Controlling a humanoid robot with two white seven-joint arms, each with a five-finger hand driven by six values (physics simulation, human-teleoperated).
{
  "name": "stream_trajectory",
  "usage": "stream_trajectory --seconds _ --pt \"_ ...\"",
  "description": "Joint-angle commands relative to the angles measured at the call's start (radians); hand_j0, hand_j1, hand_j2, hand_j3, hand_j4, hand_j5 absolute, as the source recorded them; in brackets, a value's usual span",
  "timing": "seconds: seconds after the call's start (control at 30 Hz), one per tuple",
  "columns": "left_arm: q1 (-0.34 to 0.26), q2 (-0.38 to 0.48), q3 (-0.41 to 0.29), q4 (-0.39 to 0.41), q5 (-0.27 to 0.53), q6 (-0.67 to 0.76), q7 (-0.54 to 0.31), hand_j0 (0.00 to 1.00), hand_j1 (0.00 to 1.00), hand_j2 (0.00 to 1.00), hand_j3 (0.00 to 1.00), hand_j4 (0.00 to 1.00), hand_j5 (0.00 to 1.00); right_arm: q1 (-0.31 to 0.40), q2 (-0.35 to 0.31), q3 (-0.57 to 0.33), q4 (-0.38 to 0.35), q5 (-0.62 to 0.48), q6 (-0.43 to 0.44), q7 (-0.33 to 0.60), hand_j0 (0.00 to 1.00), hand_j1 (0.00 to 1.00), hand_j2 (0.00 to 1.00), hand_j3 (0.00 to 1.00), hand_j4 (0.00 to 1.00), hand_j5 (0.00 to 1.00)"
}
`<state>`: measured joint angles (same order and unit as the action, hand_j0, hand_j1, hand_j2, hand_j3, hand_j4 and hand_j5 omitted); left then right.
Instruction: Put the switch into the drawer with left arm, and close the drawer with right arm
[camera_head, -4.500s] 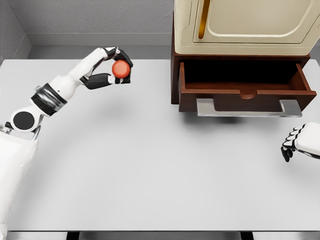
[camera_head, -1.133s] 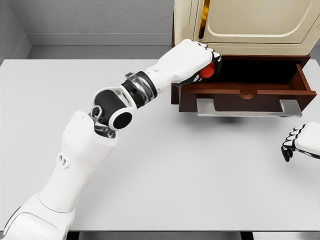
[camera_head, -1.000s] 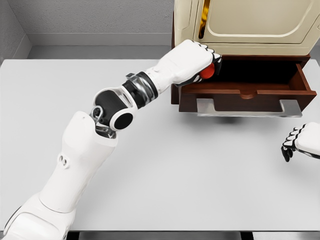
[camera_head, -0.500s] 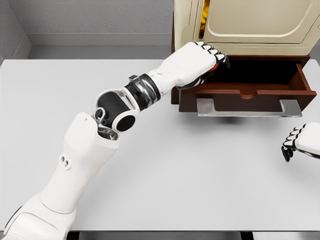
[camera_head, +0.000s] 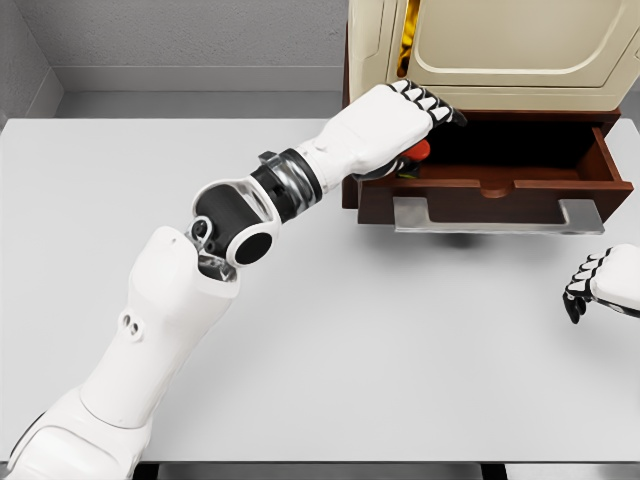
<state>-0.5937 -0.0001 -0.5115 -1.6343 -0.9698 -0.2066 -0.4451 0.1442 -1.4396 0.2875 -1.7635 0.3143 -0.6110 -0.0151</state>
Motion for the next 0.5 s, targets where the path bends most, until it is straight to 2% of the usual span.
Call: stream_trajectory --seconds 0.0,0.27,0.4,0.47 --pt "0.000 0.000 0.001 -0.001 -0.003 0.001 0.000 0.81 0.81 0.81 0.81 0.81 0.81 0.000 -0.002 -0.001 -0.001 -0.006 0.000 0.000 0.29 0.29 0.29 0.29 0.29 0.29" --pt "-0.003 0.000 0.001 -0.002 -0.001 -0.011 0.000 0.87 0.87 0.87 0.87 0.87 0.87 -0.001 -0.002 -0.001 0.001 -0.006 0.000 0.001 0.29 0.29 0.29 0.29 0.29 0.29" --pt "-0.002 0.000 0.001 -0.041 0.003 -0.014 0.000 1.00 1.00 1.00 1.00 1.00 1.00 -0.001 -0.002 -0.001 0.004 -0.006 0.000 0.001 0.29 0.29 0.29 0.29 0.29 0.29" --pt "0.000 0.000 0.002 -0.079 0.010 -0.033 0.000 1.00 1.00 1.00 1.00 1.00 1.00 -0.001 -0.004 -0.001 0.004 -0.006 0.000 0.001 0.29 0.29 0.29 0.29 0.29 0.29"
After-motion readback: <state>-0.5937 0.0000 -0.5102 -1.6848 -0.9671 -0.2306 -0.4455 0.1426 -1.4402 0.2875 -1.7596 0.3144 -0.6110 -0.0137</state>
